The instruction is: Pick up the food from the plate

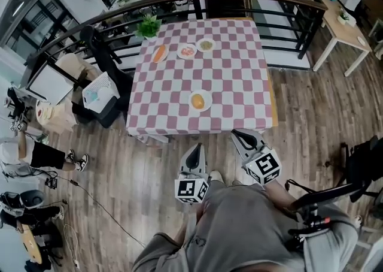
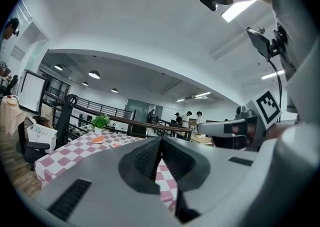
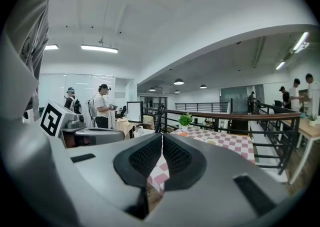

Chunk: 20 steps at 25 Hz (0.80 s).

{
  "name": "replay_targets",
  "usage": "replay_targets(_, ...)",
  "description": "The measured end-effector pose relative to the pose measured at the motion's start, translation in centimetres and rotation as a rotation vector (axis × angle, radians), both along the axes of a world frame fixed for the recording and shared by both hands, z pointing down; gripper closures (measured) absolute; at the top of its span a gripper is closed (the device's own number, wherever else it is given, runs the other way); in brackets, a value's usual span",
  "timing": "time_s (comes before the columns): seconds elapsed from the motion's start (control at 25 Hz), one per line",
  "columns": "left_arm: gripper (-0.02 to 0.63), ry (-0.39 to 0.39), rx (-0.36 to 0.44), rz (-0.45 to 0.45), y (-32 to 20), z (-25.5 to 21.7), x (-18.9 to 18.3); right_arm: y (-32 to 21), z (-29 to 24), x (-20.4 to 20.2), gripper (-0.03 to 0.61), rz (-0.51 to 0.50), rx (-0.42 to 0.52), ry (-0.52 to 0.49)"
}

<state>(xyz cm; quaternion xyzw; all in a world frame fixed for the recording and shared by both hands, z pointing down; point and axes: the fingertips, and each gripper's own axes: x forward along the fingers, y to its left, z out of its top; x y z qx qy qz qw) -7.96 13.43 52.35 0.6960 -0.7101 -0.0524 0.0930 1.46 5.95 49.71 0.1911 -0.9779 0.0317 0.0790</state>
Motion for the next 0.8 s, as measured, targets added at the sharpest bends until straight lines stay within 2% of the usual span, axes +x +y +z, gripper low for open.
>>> replay_targets(0.4,0.604,-0.023,0.018,0.092,-3.7,-0.1,-6.2,-2.3,-0.5,-5.9,0.561,0.060,0.006,-0.011)
replay_targets(0.8,0.604,-0.022,0.009,0.117,-7.3,-0.6,-8.1,-5.6,0.4,-8.1,0.561,0.080,-0.022,0.016)
